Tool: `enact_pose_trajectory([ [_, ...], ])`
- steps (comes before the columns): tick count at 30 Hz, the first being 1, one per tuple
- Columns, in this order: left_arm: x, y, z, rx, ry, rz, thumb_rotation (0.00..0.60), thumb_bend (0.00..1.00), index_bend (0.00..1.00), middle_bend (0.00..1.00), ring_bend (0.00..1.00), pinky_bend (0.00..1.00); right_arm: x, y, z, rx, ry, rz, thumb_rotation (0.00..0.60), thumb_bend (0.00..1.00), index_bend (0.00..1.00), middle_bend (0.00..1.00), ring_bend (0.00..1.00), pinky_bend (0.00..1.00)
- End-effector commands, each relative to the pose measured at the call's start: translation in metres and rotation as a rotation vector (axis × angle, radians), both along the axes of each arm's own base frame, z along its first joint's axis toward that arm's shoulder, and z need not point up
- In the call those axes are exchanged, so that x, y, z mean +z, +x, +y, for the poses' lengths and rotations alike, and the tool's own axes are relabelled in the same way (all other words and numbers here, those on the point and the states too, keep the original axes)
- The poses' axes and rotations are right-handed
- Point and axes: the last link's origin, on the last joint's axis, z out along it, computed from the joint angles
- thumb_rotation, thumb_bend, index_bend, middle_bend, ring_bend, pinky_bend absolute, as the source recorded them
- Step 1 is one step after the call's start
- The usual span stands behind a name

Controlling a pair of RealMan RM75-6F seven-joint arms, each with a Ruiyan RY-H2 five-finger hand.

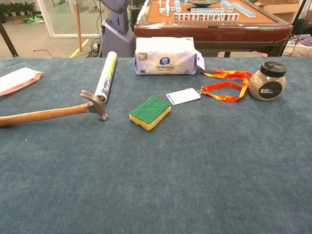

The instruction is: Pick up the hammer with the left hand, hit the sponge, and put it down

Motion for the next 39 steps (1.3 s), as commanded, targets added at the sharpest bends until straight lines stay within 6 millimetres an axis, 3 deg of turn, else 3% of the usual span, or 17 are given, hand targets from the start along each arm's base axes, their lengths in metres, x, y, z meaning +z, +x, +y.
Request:
enact_pose_trajectory([
  [1, 0.000, 0.001, 0.000, -0.002, 0.000, -0.001, 0.600, 0.13, 0.00, 0.00, 0.00, 0.02, 0.000, 0.000, 0.000, -0.001, -0.001, 0.000, 0.600, 0.17, 0.37, 0.45, 0.31, 0.30],
  [15, -0.005, 0.016, 0.020, -0.069, -0.046, 0.010, 0.600, 0.13, 0.01, 0.00, 0.00, 0.02, 0.008, -0.002, 0.000, -0.002, -0.051, -0.013, 0.600, 0.17, 0.37, 0.45, 0.31, 0.30],
  [22, -0.020, 0.034, 0.050, -0.118, -0.134, 0.001, 0.600, 0.13, 0.05, 0.01, 0.00, 0.02, 0.007, -0.003, 0.000, -0.006, -0.046, -0.011, 0.600, 0.17, 0.37, 0.45, 0.31, 0.30],
  [28, -0.037, 0.049, 0.077, -0.130, -0.215, 0.044, 0.600, 0.13, 0.12, 0.11, 0.00, 0.01, 0.007, -0.004, 0.000, -0.010, -0.040, -0.011, 0.600, 0.17, 0.37, 0.45, 0.31, 0.30],
  [39, -0.068, 0.056, 0.116, -0.057, -0.292, 0.089, 0.600, 0.16, 0.20, 0.21, 0.05, 0.01, 0.008, -0.004, 0.000, -0.007, -0.034, -0.019, 0.600, 0.17, 0.37, 0.45, 0.31, 0.30],
])
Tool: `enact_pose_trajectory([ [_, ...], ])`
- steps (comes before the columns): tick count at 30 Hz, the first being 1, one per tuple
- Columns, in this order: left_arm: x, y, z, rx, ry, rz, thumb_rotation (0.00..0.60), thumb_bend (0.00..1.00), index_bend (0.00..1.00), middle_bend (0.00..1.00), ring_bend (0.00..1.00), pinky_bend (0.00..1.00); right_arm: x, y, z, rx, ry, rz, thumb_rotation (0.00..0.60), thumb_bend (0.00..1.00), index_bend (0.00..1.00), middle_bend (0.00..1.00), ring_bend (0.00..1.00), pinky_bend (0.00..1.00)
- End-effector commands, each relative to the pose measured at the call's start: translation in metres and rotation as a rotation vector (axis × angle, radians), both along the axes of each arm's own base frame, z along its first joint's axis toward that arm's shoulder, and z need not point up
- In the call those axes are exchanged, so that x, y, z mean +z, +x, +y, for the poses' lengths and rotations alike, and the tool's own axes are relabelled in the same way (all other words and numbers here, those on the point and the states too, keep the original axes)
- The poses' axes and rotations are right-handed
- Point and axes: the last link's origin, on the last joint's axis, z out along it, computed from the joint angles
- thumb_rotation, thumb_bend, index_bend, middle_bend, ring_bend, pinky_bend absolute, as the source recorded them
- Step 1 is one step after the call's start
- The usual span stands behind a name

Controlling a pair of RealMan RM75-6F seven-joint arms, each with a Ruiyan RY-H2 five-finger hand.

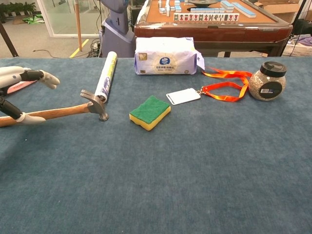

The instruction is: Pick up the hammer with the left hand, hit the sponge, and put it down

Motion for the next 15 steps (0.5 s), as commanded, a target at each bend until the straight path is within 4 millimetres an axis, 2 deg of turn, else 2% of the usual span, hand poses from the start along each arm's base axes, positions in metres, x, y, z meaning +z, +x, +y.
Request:
enact_pose_trajectory([
  [1, -0.010, 0.002, 0.014, 0.022, -0.012, 0.028, 0.600, 0.16, 0.20, 0.21, 0.05, 0.01, 0.000, 0.000, 0.000, 0.001, 0.000, -0.001, 0.600, 0.17, 0.37, 0.45, 0.31, 0.30],
  [7, -0.017, 0.001, 0.027, 0.077, -0.027, 0.049, 0.600, 0.18, 0.22, 0.22, 0.06, 0.01, 0.001, 0.000, 0.000, 0.001, 0.002, -0.004, 0.600, 0.17, 0.37, 0.45, 0.31, 0.30],
  [15, -0.023, -0.001, 0.035, 0.119, -0.033, 0.066, 0.600, 0.22, 0.27, 0.30, 0.13, 0.01, 0.001, -0.001, 0.000, 0.001, 0.002, -0.005, 0.600, 0.17, 0.37, 0.45, 0.31, 0.30],
])
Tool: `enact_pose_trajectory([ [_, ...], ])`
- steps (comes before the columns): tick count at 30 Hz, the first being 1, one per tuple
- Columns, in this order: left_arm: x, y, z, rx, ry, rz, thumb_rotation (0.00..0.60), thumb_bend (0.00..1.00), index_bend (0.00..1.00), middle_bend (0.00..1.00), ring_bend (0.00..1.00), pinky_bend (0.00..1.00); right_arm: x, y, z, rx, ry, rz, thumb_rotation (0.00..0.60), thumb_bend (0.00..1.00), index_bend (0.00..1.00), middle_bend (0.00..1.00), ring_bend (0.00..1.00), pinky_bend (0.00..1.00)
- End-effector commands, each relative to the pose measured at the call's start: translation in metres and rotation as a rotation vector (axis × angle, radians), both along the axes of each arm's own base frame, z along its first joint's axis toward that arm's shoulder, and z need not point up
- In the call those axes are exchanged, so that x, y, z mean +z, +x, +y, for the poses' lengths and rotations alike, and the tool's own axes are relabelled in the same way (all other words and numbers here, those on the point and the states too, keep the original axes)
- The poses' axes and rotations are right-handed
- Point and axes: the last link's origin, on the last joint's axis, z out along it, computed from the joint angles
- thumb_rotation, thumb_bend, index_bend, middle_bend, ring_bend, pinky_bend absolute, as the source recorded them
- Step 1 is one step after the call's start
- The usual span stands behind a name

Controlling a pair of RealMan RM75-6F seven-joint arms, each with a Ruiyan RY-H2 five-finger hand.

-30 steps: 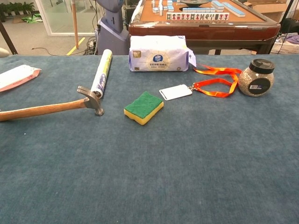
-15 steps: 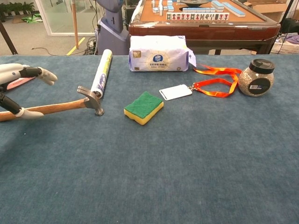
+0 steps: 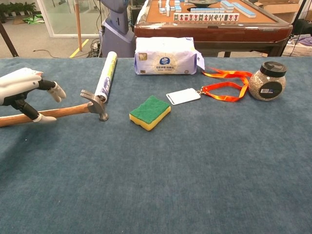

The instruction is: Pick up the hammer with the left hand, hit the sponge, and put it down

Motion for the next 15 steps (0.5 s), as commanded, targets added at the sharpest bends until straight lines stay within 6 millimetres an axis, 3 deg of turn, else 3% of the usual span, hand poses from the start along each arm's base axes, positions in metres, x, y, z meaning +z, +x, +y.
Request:
enact_pose_trajectory([
  [1, -0.0028, -0.0003, 0.0037, 0.012, 0.002, 0.008, 0.600, 0.22, 0.27, 0.31, 0.14, 0.01, 0.0001, 0.0000, 0.0002, 0.000, -0.001, -0.001, 0.600, 0.17, 0.37, 0.45, 0.31, 0.30],
  [15, -0.0078, -0.0029, 0.0097, 0.056, 0.018, 0.020, 0.600, 0.23, 0.29, 0.36, 0.18, 0.01, 0.0001, -0.0001, 0.0004, 0.000, 0.001, -0.001, 0.600, 0.17, 0.37, 0.45, 0.31, 0.30],
])
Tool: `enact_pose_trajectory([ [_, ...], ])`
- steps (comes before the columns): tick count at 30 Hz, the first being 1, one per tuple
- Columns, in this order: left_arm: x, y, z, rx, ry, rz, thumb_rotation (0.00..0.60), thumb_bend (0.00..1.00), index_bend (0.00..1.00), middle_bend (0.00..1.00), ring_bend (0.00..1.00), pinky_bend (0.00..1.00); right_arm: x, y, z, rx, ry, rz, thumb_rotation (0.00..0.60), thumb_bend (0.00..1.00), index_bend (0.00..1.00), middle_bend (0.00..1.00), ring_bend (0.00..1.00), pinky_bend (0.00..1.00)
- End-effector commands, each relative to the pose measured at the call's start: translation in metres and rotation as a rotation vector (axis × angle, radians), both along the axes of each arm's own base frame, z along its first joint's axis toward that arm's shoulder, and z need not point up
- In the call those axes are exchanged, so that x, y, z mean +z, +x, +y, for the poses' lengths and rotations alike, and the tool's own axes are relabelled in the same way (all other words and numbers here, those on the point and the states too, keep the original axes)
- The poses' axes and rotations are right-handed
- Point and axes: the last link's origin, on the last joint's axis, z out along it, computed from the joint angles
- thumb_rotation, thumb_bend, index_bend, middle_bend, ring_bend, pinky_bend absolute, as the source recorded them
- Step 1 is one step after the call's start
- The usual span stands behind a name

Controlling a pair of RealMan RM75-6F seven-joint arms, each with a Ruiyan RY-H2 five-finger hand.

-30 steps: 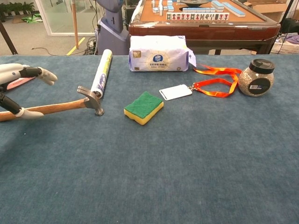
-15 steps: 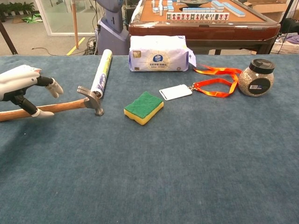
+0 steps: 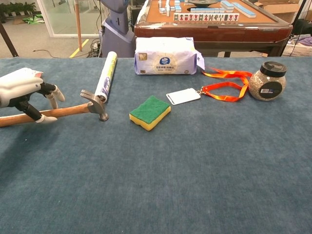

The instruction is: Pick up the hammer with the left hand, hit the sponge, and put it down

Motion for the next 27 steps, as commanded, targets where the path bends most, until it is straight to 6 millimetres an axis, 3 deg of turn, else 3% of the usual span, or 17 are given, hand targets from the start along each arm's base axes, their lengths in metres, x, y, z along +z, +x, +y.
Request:
enact_pose_trajectory([
  [1, -0.001, 0.001, 0.002, 0.004, 0.008, -0.002, 0.600, 0.24, 0.29, 0.37, 0.19, 0.01, 0.000, 0.000, 0.000, 0.000, 0.001, 0.001, 0.600, 0.17, 0.37, 0.45, 0.31, 0.30],
  [27, -0.017, 0.014, 0.004, -0.010, -0.026, 0.024, 0.600, 0.28, 0.37, 0.44, 0.24, 0.01, 0.001, 0.000, 0.001, 0.001, 0.003, -0.002, 0.600, 0.17, 0.37, 0.45, 0.31, 0.30],
])
